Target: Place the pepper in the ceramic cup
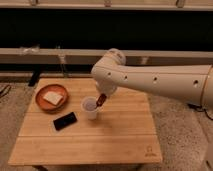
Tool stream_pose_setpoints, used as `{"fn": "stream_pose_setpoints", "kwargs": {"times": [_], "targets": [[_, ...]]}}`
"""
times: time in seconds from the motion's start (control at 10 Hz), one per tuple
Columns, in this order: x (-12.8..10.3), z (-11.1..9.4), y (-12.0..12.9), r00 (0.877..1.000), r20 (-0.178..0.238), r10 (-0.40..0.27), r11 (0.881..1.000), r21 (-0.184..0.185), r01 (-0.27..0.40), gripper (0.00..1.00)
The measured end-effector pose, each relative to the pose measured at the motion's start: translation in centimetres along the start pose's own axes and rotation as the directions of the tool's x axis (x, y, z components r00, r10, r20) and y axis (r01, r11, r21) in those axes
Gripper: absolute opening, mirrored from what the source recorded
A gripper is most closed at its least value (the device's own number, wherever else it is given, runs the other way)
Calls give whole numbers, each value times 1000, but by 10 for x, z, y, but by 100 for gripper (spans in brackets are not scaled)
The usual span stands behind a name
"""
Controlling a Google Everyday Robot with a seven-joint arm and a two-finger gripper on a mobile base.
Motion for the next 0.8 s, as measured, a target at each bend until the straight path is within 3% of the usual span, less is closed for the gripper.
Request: {"fn": "stream_pose_setpoints", "kwargs": {"times": [0.5,0.8], "targets": [[17,49,-31,998,-60,30,997,-71,-34,0],[17,64,-49,996,-84,18,995,-93,-26,4]]}}
